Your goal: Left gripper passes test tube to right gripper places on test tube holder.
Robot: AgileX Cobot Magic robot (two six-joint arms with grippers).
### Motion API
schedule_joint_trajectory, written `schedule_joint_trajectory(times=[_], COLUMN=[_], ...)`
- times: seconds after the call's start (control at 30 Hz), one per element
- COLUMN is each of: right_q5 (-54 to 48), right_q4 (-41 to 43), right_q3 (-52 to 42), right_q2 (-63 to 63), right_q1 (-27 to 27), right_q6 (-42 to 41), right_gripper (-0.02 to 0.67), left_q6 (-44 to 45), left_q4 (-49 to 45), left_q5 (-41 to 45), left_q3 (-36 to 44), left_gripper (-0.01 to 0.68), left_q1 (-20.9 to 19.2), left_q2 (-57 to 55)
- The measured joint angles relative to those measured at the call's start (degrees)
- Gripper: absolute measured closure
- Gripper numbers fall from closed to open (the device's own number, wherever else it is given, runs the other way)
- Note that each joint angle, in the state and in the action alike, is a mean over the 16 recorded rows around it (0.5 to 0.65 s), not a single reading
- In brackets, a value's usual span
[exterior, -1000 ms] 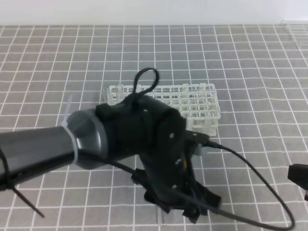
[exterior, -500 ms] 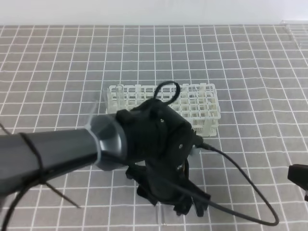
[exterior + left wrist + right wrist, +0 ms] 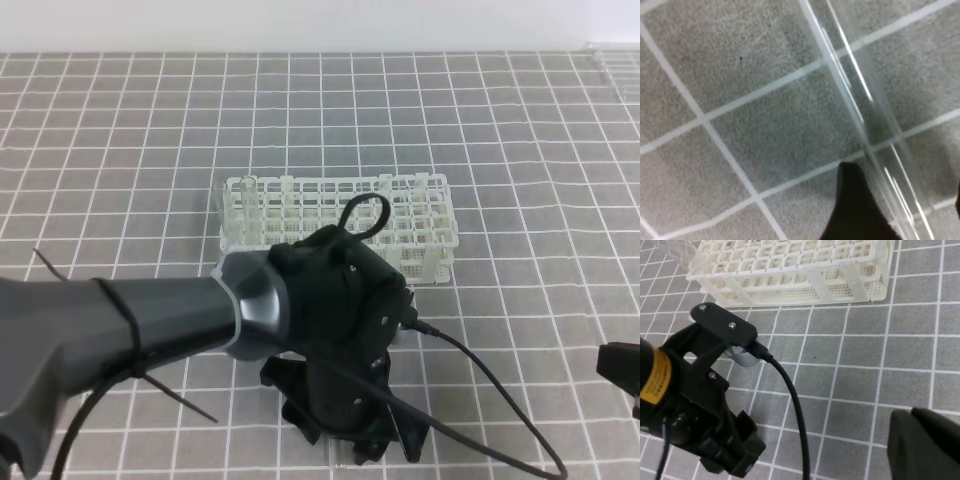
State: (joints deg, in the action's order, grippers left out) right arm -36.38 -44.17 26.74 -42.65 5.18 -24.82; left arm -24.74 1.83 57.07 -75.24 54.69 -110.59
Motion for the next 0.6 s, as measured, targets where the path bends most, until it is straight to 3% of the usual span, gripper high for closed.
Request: schedule_joint_trajectory(times=[0.6], right_q5=[-0.5], right_q4=[-0.4], right_q3=[0.0], right_q2=[0.0], right_q1=[0.0], right_q6=[0.0], right_gripper=[0.662], left_q6=[1.7], left_q4=[-0.7], left_q5=[2.0], left_q3=[-0.1], left_gripper=[0.456], left_q1=[0.0], left_q2=[-1.3])
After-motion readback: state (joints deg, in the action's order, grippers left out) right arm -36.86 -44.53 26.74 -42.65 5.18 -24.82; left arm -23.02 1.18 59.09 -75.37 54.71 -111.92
